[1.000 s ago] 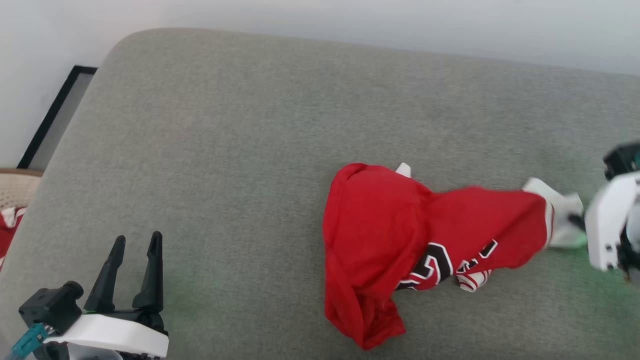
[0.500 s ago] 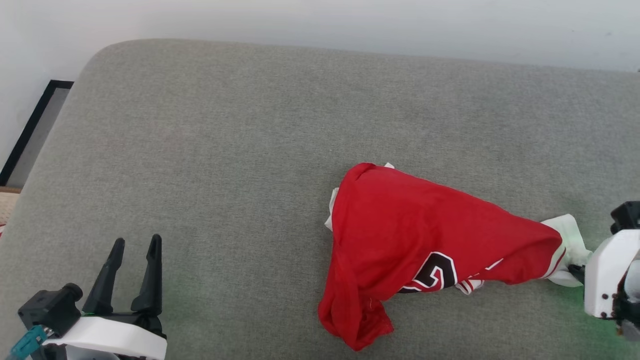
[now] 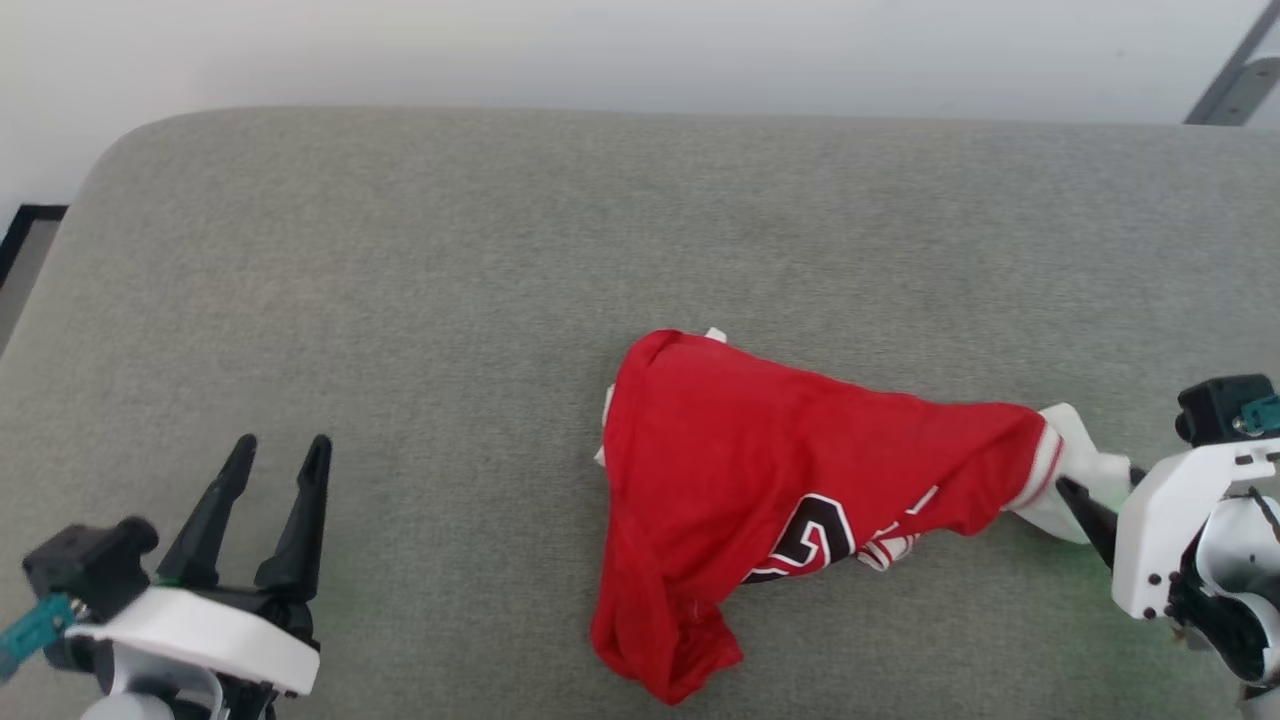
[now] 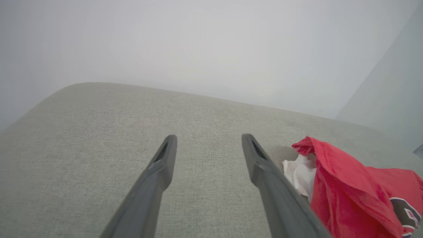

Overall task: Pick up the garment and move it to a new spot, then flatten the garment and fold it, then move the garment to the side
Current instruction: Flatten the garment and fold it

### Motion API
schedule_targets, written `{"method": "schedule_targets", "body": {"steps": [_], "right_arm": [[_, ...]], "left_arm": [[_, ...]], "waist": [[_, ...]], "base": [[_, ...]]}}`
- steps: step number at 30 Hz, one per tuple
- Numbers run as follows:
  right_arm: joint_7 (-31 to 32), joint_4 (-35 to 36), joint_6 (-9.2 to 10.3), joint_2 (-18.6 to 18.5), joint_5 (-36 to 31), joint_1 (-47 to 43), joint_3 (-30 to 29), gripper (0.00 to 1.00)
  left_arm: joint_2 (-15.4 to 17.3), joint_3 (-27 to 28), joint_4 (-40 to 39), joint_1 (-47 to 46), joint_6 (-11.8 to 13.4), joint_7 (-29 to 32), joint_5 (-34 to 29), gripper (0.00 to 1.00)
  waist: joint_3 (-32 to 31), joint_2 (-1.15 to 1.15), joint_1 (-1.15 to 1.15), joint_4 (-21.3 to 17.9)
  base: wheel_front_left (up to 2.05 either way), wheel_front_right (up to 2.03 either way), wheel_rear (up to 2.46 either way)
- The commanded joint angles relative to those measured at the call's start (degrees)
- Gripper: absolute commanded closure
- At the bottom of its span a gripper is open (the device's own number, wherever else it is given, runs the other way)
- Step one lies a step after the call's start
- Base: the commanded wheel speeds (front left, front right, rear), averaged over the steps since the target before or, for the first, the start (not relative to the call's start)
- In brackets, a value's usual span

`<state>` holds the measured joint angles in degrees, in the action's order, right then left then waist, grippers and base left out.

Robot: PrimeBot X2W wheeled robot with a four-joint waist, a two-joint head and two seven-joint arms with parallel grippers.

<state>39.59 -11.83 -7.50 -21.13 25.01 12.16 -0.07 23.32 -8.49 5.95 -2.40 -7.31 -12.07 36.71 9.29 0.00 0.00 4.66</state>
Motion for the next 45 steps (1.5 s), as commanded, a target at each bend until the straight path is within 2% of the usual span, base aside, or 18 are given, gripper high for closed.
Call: {"method": "schedule_targets", "body": {"steps": [1,11,16,23,30,41,42,43,44,45], "right_arm": [[-1.88,2.01,0.02,1.03,-1.06,-0.93,-0.49,0.00],[-14.06,8.21,0.02,6.13,-5.71,-1.97,-1.24,0.00],[-23.48,9.39,0.01,8.80,-8.42,-1.29,-0.26,0.00],[-32.13,7.38,0.01,12.02,-11.23,-0.80,0.98,0.00],[-35.52,4.50,0.02,14.13,-11.92,-0.65,3.10,0.00],[-37.95,1.40,0.02,15.99,-11.25,0.10,4.85,0.00],[-38.11,1.21,0.02,16.08,-11.26,0.11,4.91,0.00],[-38.27,1.07,0.02,16.18,-11.22,0.17,4.94,0.00],[-38.24,0.94,0.02,16.26,-11.11,0.20,4.97,0.00],[-38.25,0.75,0.02,16.33,-10.99,0.23,5.02,0.00]], "left_arm": [[0.99,-0.67,-1.12,-1.31,-0.15,1.77,1.63,0.00],[5.22,-3.27,-7.88,-3.61,0.58,14.45,5.96,0.00],[6.00,-5.70,-11.33,-4.17,1.80,21.00,6.79,0.00],[5.99,-9.03,-14.38,-5.14,3.09,27.57,7.28,0.00],[6.51,-12.69,-15.59,-7.46,4.86,35.26,6.48,0.00],[7.50,-17.45,-10.61,-11.65,7.99,44.94,2.87,0.00],[7.55,-17.87,-10.27,-11.83,8.04,45.52,2.66,0.04],[7.64,-18.23,-9.92,-12.12,8.05,46.03,2.36,0.29],[7.88,-18.64,-9.54,-12.45,8.00,46.51,1.95,0.64],[8.00,-18.99,-9.25,-12.72,7.74,46.89,1.78,0.84]], "waist": [[-0.57,0.00,0.00,-1.28],[-1.37,0.00,0.00,-6.42],[-1.00,0.00,0.00,-9.14],[-0.08,0.00,0.00,-11.95],[1.33,0.00,0.00,-14.66],[3.86,0.00,0.00,-17.18],[3.97,0.00,0.00,-17.23],[4.08,0.00,0.00,-17.25],[4.16,0.00,0.00,-17.25],[4.22,0.00,0.00,-17.24]], "base": [[0.00,0.00,0.00],[0.00,0.00,0.00],[0.00,0.00,0.00],[0.00,0.00,0.00],[0.00,0.00,0.00],[0.00,0.00,0.00],[0.00,0.00,0.00],[0.00,0.00,0.00],[0.00,0.00,0.00],[0.00,0.00,0.00]]}}
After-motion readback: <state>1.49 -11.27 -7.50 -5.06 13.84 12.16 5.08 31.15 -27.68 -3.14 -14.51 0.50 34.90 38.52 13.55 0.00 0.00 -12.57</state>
